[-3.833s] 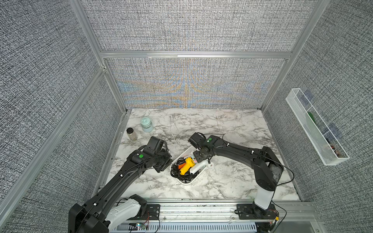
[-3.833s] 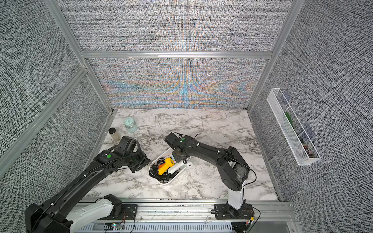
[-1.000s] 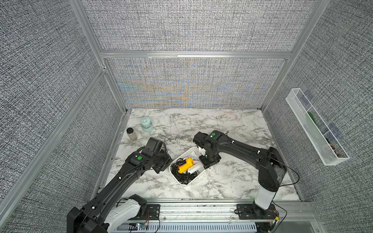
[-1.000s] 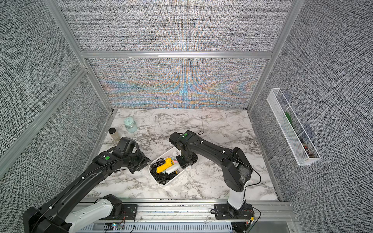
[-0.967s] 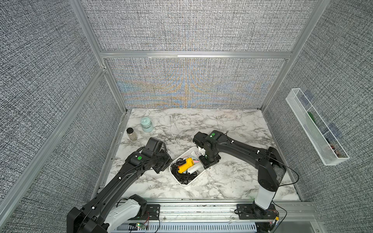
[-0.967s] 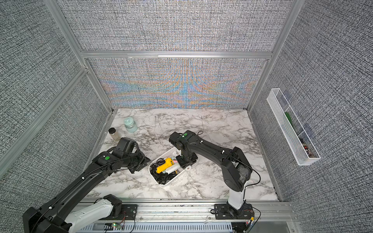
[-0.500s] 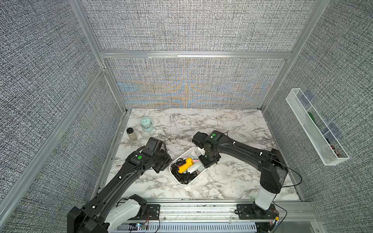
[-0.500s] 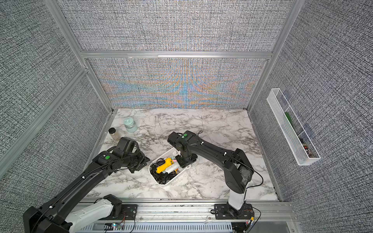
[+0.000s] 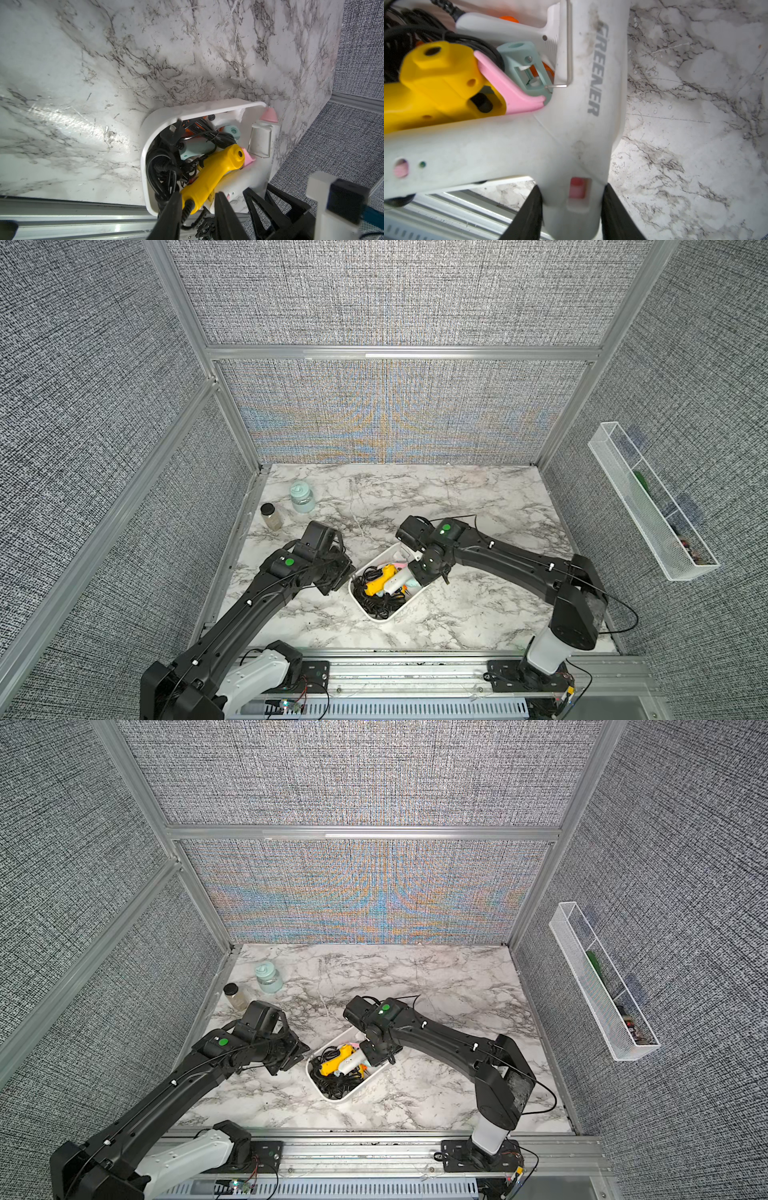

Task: Put the hot melt glue gun into the storage box
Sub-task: Place the hot melt adhesive gun in the storage box, then adjust the storage box at the center of the board.

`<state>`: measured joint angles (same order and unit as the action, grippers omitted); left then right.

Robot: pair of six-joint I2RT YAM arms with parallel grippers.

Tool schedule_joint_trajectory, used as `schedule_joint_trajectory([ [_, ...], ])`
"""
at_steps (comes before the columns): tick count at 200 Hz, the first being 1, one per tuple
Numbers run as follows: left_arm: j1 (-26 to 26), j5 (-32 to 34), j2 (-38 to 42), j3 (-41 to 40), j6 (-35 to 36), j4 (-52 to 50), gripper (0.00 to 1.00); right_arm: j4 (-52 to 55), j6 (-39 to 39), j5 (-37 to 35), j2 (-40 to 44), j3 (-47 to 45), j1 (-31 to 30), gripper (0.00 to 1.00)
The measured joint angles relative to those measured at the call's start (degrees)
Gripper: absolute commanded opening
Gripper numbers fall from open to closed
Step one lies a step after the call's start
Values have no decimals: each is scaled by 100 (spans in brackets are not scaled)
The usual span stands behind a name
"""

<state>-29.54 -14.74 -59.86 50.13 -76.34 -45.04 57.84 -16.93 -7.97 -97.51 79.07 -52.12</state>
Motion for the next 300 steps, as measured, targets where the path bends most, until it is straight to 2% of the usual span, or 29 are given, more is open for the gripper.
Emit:
schedule_joint_trajectory([
  [62,0,-2,55,0,0,-2,33,-1180,-31,-9,-192,-761,-129,0],
  [108,0,-2,72,0,0,-4,33,-1377,-50,-184,-310,-850,-138,0],
  [125,2,2,125,0,-2,-7,32,-1285,-72,-254,-264,-787,-138,17],
  [143,4,24,173,-22,-2,-9,33,-1113,-107,-350,-114,-682,-144,42],
  [163,7,33,170,-33,-2,-9,33,-986,-181,-457,50,-581,-142,56],
  [195,7,39,103,-33,-2,-4,33,-787,-223,-525,136,-608,-140,65],
  [240,74,44,227,-90,0,-63,33,-682,-343,-535,645,-339,-85,66],
  [254,219,-31,431,-391,-22,7,33,-828,-437,-446,920,-293,90,60],
  [271,468,-219,846,-1119,-260,72,32,-1025,-566,-273,1095,-457,417,52],
  [300,568,-334,1523,-1582,-560,-52,32,-1248,-616,199,756,-682,802,44],
])
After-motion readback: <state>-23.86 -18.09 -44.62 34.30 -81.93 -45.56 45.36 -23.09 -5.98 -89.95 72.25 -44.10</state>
